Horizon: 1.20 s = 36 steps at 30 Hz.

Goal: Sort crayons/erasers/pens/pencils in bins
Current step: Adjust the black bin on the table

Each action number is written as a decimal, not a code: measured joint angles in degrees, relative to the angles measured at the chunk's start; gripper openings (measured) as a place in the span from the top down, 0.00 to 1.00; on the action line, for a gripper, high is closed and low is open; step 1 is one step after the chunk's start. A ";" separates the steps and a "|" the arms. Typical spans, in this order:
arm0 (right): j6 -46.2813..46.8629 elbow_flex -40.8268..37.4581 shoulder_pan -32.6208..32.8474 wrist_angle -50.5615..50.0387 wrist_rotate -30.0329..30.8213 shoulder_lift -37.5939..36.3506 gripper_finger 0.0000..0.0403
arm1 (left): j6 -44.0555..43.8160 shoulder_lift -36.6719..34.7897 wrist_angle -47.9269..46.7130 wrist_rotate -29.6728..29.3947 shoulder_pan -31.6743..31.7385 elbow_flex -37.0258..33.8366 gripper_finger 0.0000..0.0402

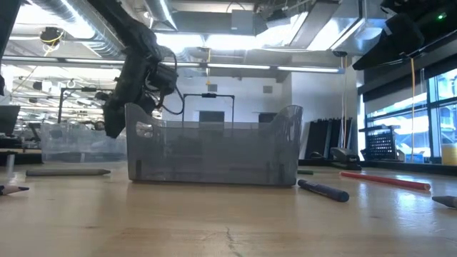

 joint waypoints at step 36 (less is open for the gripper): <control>5.91 -3.82 -4.70 9.73 0.40 2.86 0.58 | 24.09 0.02 49.76 8.24 -32.37 10.03 0.78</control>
